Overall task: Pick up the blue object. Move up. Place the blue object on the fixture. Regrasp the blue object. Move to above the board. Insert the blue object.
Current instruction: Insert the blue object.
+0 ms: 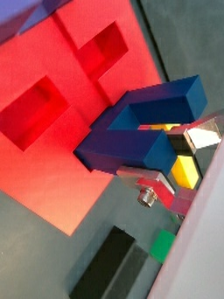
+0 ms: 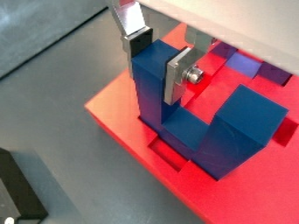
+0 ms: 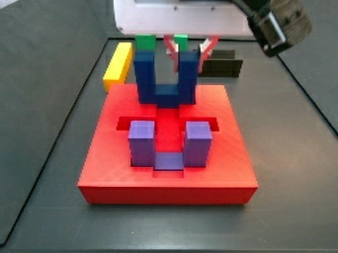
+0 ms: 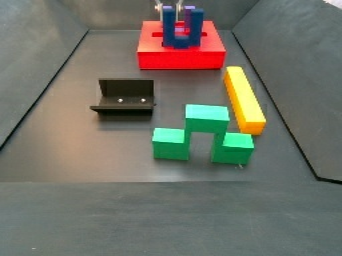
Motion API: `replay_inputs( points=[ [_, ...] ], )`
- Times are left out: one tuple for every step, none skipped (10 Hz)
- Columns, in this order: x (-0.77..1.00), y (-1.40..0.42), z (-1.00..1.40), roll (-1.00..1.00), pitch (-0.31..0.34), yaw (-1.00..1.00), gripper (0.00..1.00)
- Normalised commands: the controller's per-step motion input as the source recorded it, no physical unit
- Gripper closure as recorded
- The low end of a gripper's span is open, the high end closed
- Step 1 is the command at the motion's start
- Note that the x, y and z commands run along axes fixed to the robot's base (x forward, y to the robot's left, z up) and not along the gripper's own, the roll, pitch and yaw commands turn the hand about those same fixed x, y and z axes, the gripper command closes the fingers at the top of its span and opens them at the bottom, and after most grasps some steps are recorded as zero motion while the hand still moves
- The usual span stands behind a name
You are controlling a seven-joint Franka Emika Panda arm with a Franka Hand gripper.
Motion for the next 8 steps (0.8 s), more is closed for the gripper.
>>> replay_inputs(
  points=[
    [0.1, 0.03, -0.64, 0.0, -0.063, 0.21, 1.0],
    [0.01, 0.0, -0.73, 0.0, -0.024, 0.23, 1.0],
    [0.0, 0.0, -0.86, 0.0, 0.0, 0.26, 1.0],
    [0.07, 0.0, -0.99, 0.0, 0.074, 0.24, 1.0],
    [0.0, 0.0, -0.96, 0.0, 0.07, 0.21, 1.0],
    [0.0, 0.0, 0.0, 0.01, 0.0, 0.0, 1.0],
    [-0.38, -0.16, -0.05, 0.06, -0.104, 0.0, 1.0],
    [0.0, 0.0, 0.0, 0.02, 0.0, 0.0, 1.0]
  ],
)
